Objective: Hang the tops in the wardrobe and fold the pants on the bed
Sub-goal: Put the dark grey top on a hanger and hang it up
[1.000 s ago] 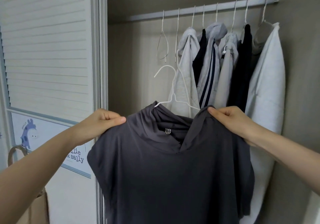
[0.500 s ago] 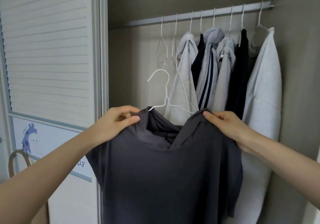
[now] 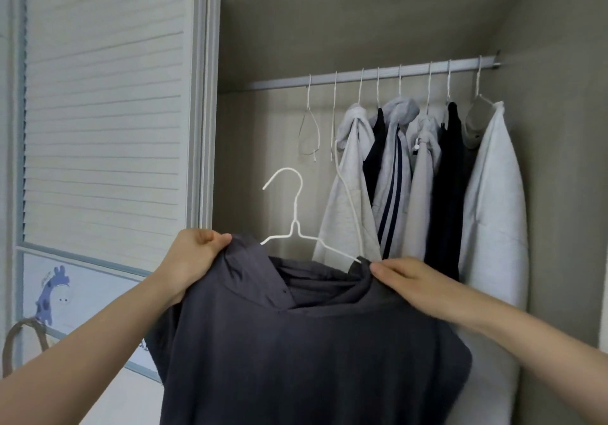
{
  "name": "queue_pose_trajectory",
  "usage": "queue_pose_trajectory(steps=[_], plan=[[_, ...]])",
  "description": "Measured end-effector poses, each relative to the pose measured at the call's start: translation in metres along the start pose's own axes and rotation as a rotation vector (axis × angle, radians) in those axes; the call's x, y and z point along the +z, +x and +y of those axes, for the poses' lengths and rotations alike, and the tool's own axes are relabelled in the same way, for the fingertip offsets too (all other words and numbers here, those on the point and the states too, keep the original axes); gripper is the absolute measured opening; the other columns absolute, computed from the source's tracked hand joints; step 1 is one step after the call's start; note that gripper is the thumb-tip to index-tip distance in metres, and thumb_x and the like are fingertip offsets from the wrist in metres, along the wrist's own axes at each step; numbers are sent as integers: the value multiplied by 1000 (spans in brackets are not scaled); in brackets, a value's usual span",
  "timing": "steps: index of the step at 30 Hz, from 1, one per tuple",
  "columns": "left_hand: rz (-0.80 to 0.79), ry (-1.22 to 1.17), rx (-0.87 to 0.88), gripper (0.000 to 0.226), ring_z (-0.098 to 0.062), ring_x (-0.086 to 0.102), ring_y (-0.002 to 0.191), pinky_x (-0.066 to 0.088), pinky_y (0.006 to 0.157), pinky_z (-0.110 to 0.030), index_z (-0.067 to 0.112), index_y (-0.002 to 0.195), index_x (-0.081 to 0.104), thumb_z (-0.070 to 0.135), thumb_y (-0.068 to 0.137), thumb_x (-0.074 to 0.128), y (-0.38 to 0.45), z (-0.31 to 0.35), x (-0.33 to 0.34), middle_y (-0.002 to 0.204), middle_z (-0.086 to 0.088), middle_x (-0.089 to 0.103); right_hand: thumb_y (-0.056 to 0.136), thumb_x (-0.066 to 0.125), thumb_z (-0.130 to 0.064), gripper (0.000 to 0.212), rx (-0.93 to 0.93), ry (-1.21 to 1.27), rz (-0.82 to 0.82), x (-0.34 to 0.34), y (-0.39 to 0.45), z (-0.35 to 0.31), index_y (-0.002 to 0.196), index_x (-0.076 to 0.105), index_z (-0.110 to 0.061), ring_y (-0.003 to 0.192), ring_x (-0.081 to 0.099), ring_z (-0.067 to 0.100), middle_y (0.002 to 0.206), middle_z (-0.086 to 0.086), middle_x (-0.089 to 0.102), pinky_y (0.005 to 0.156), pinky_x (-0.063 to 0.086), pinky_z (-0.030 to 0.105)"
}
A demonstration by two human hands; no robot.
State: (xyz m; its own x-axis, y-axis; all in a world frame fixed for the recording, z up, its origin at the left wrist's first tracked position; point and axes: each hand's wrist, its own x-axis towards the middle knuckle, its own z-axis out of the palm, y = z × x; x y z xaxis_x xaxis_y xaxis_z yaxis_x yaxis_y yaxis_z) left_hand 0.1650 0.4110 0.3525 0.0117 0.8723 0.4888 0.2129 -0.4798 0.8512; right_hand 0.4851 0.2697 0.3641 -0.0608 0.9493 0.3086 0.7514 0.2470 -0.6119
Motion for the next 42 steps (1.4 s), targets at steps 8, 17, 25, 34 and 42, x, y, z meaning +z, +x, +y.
queue_pose_trajectory(steps=[8,17,25,34,42], plan=[[-34,496,243,39,-28,56,114,41,99,-40,12,112,66,37,104,37,42,14,0,116,-8,65,90,59,-45,37,182,605,170,-10,0,-68,79,78,-15,71,72,17,84,9,75,58,55,24],[-403,91,298,40,-8,45,131,36,106,-18,35,139,43,31,100,51,62,47,74,136,19,51,86,66,-46,36,170,526,419,-40,-1,-134,95,72,-12,65,70,20,74,5,74,61,55,24],[-549,43,433,48,2,36,127,29,93,-1,17,149,36,27,103,46,52,96,124,141,14,41,93,58,-37,32,159,519,671,-56,18,-146,100,65,-6,73,64,25,89,13,68,57,48,26],[-621,53,413,44,-18,47,131,34,113,-32,10,142,46,33,105,37,62,111,128,143,-7,52,96,51,-30,25,94,466,789,-61,94,-139,85,59,-9,75,60,21,80,7,61,66,50,28],[-710,-221,334,45,21,55,103,48,86,-7,44,133,39,59,91,47,89,110,107,119,37,55,99,40,-26,39,33,419,829,-71,189,-157,127,51,-3,99,58,32,113,15,61,91,48,38]])
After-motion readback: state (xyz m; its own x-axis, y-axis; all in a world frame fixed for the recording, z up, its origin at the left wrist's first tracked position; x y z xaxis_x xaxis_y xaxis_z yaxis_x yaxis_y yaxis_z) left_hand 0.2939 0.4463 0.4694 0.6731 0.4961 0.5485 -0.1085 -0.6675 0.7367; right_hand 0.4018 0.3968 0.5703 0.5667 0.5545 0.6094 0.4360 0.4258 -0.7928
